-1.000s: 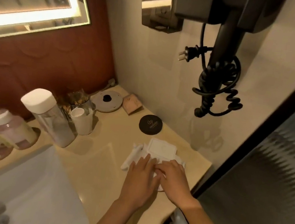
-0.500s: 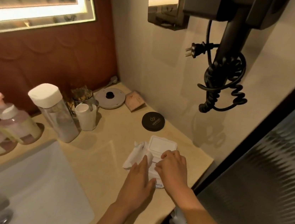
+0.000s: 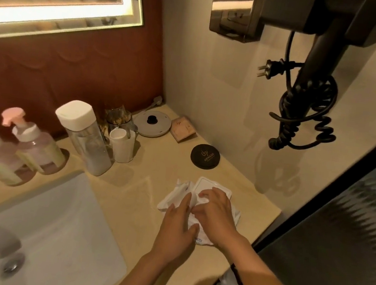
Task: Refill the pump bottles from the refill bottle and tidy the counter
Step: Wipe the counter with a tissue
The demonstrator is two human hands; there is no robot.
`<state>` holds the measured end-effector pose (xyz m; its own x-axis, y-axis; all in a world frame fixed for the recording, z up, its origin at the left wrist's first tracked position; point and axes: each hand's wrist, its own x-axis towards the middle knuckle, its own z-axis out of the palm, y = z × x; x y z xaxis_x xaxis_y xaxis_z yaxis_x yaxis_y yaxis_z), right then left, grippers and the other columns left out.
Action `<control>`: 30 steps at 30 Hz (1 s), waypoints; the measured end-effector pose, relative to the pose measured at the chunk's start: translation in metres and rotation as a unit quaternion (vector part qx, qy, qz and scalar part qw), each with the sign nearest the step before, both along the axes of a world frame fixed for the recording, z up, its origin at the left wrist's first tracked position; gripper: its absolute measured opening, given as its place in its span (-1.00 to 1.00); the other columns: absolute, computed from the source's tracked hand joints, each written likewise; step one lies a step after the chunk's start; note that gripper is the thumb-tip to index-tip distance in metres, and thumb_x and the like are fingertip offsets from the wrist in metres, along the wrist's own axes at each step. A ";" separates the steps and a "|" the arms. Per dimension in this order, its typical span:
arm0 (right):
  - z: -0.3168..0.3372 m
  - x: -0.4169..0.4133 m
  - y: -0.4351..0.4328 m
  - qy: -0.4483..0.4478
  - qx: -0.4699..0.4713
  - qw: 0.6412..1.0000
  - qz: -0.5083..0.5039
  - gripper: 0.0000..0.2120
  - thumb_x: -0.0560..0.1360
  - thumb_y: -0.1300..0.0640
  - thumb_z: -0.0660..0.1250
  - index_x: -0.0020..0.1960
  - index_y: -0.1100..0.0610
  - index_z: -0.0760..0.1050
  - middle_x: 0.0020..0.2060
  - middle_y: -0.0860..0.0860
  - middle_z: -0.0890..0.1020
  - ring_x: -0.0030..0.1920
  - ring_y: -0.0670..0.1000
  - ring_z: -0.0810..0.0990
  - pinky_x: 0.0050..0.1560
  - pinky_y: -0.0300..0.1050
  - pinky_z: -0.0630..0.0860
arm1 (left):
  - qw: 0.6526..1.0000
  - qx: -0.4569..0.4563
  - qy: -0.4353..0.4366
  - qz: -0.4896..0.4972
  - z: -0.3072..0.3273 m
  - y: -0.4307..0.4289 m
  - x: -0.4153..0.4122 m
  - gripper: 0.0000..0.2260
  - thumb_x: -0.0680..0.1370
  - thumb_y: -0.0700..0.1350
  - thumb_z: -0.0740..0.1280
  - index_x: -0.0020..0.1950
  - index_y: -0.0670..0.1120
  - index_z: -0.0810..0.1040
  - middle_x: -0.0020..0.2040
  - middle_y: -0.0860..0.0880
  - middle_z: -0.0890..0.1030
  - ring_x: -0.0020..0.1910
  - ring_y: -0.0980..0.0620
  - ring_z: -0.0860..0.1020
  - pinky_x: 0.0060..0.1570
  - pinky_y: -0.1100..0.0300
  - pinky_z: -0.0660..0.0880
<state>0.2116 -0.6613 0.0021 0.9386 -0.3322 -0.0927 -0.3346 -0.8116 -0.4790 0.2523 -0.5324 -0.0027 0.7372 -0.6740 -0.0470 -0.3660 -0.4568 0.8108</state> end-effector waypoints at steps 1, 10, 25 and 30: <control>-0.001 0.001 -0.001 0.001 -0.001 1.000 0.002 -0.79 0.57 0.04 0.23 0.00 -0.05 0.66 0.34 -0.09 0.31 0.45 0.03 0.03 0.41 -0.14 -0.01 | 1.000 -0.004 0.005 0.003 0.001 -0.001 -0.001 -0.39 0.54 -0.18 0.28 0.52 -0.01 0.07 0.47 0.00 0.26 0.44 0.01 0.22 0.44 0.06 0.10; -0.001 0.007 0.007 0.012 0.078 0.992 -0.098 -0.72 0.60 0.19 0.13 0.23 0.05 0.51 0.53 -0.03 -0.10 0.49 0.10 -0.33 0.48 0.01 -0.21 | 0.999 0.006 -0.050 -0.004 0.006 0.001 0.001 -0.54 0.44 -0.12 0.24 0.28 0.24 0.29 0.26 0.22 0.43 0.33 0.21 0.29 0.45 -0.04 -0.08; -0.002 0.024 0.001 0.076 0.167 0.981 -0.063 -0.72 0.61 0.13 0.12 0.19 -0.02 0.55 0.53 -0.11 -0.07 0.49 0.07 -0.36 0.39 -0.02 -0.42 | 0.992 -0.067 0.069 0.082 -0.008 -0.002 -0.003 -0.42 0.42 -0.24 0.31 0.39 0.11 0.28 0.33 0.08 0.43 0.31 0.14 0.39 0.30 0.22 0.32; -0.009 0.025 0.001 0.025 0.189 0.976 -0.101 -0.84 0.50 0.02 0.34 -0.01 0.02 0.66 0.50 -0.12 0.13 0.51 0.01 -0.20 0.39 -0.15 -0.32 | 0.993 0.006 -0.017 0.120 -0.004 -0.012 0.002 -0.50 0.50 -0.20 0.29 0.43 -0.02 0.28 0.24 0.00 0.51 0.23 0.03 0.43 0.14 0.22 0.37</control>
<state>0.2365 -0.6606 -0.0073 0.8486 -0.4431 -0.2892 -0.5005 -0.4950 -0.7103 0.2545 -0.5447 -0.0071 0.8780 -0.4780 -0.0264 -0.2726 -0.5445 0.7932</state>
